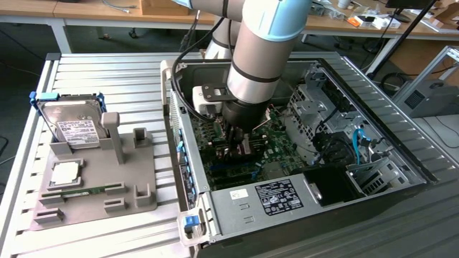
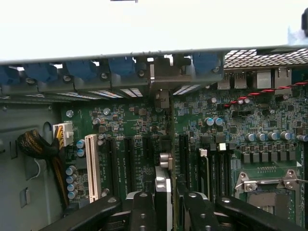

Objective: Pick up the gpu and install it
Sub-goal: 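Insert the gpu into the slot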

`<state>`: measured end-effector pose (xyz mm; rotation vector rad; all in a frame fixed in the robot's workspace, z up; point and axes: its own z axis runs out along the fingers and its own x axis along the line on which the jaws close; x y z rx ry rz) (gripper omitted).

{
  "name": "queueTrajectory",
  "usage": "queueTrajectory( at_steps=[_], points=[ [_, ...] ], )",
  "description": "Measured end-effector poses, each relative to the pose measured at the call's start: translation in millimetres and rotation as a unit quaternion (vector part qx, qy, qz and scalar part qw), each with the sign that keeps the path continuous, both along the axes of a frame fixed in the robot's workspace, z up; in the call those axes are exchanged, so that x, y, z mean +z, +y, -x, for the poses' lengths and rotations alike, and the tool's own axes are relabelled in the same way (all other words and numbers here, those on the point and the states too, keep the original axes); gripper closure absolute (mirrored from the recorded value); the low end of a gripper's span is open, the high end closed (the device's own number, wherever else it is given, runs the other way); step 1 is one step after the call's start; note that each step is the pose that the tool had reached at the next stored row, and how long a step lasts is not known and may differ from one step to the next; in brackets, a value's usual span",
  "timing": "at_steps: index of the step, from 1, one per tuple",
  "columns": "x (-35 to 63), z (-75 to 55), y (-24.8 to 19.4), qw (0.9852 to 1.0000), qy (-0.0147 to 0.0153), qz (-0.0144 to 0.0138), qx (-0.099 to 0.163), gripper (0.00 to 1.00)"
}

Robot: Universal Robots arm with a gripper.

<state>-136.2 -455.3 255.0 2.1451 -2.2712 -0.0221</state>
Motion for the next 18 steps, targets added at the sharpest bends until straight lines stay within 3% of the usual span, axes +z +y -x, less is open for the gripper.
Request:
queueTrajectory(
  at_steps=[18],
  points=[
    [-3.1,0.0,-0.3,1.0,-0.0001,-0.0002,-0.002,0.73]
  ],
)
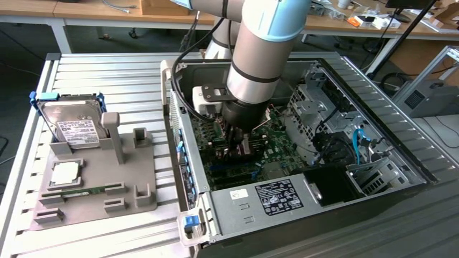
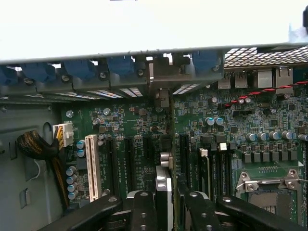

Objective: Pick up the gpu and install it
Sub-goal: 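Insert the gpu into the slot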

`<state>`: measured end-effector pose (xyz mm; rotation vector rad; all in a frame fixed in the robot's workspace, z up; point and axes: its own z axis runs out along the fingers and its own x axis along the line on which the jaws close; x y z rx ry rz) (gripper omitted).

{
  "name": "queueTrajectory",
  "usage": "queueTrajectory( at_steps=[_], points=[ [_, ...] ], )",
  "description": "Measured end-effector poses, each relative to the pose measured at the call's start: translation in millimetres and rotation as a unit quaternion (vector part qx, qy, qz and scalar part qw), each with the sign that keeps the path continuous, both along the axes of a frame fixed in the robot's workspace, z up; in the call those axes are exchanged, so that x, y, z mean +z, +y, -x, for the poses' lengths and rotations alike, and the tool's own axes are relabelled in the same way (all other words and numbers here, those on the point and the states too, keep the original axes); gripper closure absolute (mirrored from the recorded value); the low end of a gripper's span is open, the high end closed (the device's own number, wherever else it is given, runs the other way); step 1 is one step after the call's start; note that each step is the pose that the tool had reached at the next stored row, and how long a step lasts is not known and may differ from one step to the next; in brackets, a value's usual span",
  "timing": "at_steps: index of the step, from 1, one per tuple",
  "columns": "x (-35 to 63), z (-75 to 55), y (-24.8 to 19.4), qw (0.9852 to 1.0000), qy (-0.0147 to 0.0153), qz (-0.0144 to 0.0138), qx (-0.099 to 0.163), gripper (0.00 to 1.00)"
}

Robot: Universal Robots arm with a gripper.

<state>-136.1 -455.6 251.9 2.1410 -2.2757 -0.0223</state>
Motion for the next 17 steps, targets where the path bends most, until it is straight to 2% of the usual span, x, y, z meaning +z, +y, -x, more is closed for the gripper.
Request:
queueTrajectory(
  at_steps=[17],
  points=[
    [6.3,0.0,0.0,1.0,-0.0001,0.0,0.001,0.73]
  ],
)
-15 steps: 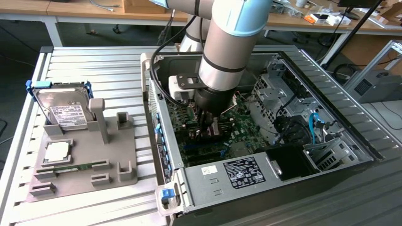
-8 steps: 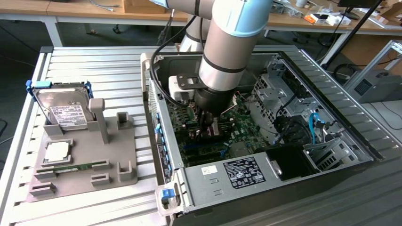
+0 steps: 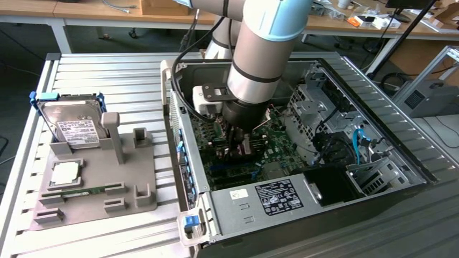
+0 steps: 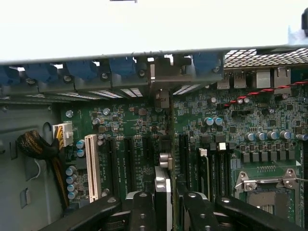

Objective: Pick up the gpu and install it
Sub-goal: 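Insert the gpu into the slot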

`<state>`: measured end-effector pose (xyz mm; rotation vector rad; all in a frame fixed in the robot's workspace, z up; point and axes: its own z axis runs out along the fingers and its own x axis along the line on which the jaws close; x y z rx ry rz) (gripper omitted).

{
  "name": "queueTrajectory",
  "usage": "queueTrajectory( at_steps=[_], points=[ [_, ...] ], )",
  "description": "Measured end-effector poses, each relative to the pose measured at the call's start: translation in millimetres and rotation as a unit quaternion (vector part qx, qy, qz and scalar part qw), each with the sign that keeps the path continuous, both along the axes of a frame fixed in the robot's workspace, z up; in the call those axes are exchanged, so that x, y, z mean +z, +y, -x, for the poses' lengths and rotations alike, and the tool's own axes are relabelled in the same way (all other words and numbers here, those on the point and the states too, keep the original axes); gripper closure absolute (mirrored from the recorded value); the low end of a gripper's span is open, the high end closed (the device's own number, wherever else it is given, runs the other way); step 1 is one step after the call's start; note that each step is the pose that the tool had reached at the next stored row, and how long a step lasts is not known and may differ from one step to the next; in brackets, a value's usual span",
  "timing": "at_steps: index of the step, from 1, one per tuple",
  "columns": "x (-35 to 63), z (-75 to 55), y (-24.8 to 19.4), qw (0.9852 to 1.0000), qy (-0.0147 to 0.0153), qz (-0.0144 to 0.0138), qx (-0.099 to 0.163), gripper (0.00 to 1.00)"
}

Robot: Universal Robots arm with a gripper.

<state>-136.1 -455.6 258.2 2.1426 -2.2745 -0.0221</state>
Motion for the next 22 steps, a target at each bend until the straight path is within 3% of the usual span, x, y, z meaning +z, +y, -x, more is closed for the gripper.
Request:
queueTrajectory(
  at_steps=[9,22],
  points=[
    [2.0,0.0,0.1,0.9999,0.0001,0.0,0.014,0.73],
    [1.2,0.0,1.9,0.9999,0.0001,-0.0009,0.014,0.73]
  ],
)
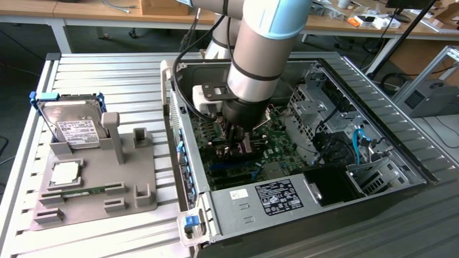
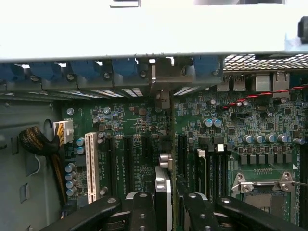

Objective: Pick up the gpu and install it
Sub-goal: 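Insert the gpu into the slot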

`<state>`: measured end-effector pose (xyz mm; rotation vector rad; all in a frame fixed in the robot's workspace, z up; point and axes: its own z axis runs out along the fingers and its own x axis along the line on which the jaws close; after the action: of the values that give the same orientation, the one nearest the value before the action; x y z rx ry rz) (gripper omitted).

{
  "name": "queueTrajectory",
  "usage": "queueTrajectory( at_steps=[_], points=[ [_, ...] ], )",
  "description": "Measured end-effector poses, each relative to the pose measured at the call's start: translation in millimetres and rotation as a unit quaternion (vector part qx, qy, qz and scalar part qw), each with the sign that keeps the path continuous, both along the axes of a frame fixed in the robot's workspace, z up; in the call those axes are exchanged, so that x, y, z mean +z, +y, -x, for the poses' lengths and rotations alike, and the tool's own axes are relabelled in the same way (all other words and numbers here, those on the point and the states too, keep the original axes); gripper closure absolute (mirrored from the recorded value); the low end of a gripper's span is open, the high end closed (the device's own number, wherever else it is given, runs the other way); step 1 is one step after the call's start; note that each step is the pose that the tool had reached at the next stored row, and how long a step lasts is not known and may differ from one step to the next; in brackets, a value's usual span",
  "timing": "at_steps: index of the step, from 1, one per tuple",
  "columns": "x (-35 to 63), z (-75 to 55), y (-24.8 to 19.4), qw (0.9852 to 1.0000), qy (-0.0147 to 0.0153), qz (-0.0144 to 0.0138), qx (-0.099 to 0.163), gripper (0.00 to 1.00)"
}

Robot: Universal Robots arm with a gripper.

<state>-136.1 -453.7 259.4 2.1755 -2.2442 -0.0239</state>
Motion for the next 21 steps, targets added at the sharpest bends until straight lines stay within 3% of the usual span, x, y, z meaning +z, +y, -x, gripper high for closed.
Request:
queueTrajectory(
  at_steps=[21],
  points=[
    [-2.6,0.0,-0.1,1.0,0.0,-0.0018,0.0,0.73]
  ],
)
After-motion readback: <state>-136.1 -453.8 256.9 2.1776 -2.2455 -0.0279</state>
